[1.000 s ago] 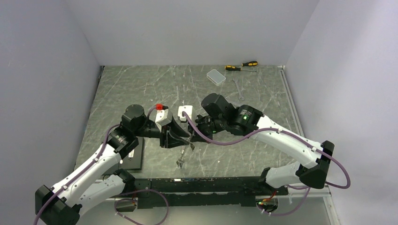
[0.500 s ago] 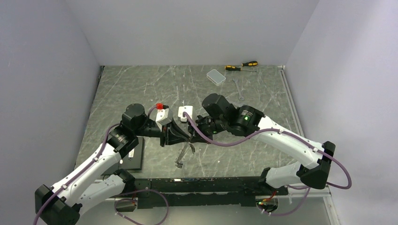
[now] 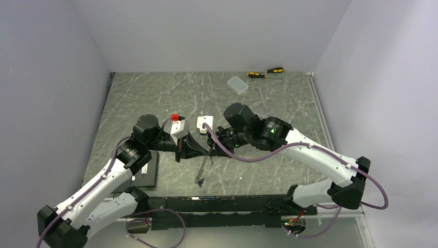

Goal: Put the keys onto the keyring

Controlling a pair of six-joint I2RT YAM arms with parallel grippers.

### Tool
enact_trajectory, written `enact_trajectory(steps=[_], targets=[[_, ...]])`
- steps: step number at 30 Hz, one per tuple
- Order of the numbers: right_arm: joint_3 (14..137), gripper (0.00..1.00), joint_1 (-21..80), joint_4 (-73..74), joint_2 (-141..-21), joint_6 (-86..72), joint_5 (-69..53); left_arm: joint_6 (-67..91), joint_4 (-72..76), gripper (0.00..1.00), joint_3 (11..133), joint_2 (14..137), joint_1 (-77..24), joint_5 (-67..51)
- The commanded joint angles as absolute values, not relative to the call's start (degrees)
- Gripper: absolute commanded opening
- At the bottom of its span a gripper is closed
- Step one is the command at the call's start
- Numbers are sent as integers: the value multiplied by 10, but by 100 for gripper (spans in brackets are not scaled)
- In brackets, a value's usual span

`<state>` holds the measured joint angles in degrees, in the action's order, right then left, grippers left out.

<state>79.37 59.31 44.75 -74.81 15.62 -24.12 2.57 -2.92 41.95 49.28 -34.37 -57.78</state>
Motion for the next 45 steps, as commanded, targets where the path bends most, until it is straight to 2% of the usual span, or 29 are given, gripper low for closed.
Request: enact_trajectory(steps=[1, 3, 4, 6, 10, 15, 20, 25, 32, 39, 45], targets=[[786, 8, 597, 362, -716, 148, -254, 20, -20, 0, 434, 456, -345, -552], [774, 30, 597, 347, -707, 144, -251, 28, -8, 0, 430, 444, -341, -545], [766, 36, 597, 340, -701, 142, -253, 36, -5, 0, 428, 441, -338, -548], [742, 43, 596, 324, -686, 141, -256, 52, 25, 0, 424, 436, -330, -554], [668, 48, 584, 267, -633, 127, -268, 75, 54, 0, 416, 424, -320, -561], [594, 52, 541, 174, -558, 84, -350, 98, 85, 0, 409, 416, -313, -576], [581, 57, 511, 121, -556, 57, -404, 114, 109, 0, 403, 417, -311, -596], [578, 55, 505, 75, -572, 39, -428, 130, 130, 0, 396, 413, -311, -608], [583, 44, 504, 46, -597, 30, -448, 142, 144, 0, 392, 409, -310, -617], [576, 39, 500, 41, -612, 32, -474, 152, 156, 0, 390, 407, -310, -623], [570, 26, 498, 33, -614, 27, -489, 159, 163, 0, 388, 405, -309, -625]])
